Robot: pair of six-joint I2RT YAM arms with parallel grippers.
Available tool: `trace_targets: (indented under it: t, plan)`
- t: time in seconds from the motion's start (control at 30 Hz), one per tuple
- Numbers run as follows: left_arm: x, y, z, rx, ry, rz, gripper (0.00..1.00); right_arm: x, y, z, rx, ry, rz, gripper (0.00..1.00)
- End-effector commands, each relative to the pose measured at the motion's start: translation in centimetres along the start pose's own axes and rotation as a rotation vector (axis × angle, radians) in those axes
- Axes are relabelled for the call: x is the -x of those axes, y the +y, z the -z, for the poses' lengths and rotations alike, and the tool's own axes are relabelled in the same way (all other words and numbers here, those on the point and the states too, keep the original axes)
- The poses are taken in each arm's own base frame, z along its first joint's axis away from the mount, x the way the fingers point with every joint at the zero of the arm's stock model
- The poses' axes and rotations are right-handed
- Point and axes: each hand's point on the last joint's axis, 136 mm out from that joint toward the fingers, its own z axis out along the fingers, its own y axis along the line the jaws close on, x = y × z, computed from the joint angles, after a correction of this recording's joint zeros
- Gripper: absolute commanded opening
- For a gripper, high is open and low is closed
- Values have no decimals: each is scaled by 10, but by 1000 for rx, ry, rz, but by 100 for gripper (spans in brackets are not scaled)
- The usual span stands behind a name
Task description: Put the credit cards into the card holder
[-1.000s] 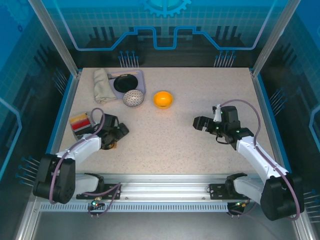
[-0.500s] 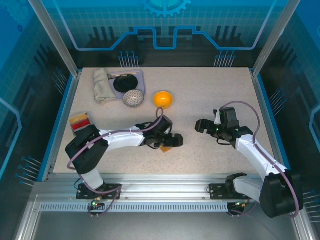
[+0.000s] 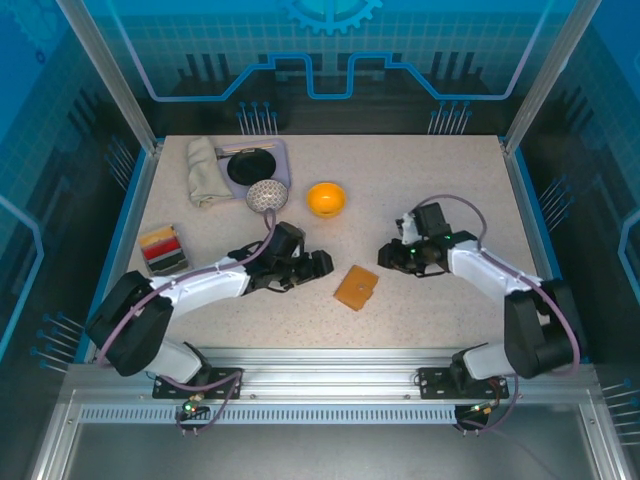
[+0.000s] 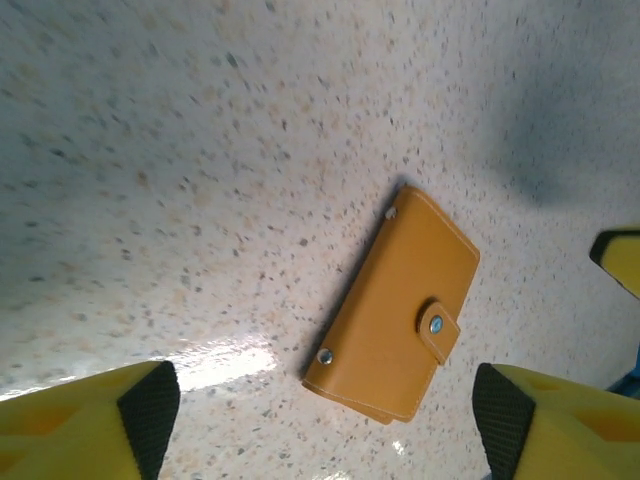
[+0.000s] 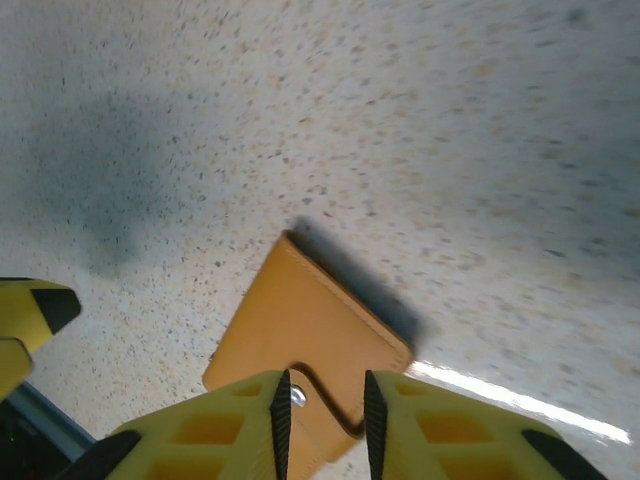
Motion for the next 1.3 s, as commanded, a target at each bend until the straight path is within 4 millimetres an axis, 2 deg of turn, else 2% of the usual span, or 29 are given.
trace_targets:
  t: [0.0,0.1,0.2,0.3,0.33,0.43,0.8,0.9,1.07,1.27]
  plan:
    - [-3,-27,-11,-78,78,-11,77,-15,-5,-8,-63,68,-30,27]
    - [-1,-34,-24,-76,115,-24,76,-27,-15,-12,-85,90,-66,28]
    - [-3,-37,-36,-53,158,-64,76,-34,-11,-16,-39,111,-63,28]
    - [-10,-40,-48,-38,214,-97,71,-39,-8,-21,-4,136,-65,27]
    - [-13,-40,-51,-25,226,-106,67,-41,-8,-23,2,145,-68,27]
    - [-17,-33,-57,28,228,-124,67,-46,-12,-30,-6,168,-85,26]
    - [-45,-24,-67,23,338,-127,65,-51,-21,-45,-20,204,-94,22]
    - [-50,-27,-67,-2,364,-132,59,-52,-25,-48,-35,207,-97,22]
    - [-51,-39,-66,-57,369,-141,43,-53,-31,-52,-55,208,-104,20]
    - [-49,-52,-64,-121,360,-132,39,-54,-35,-54,-73,207,-109,20]
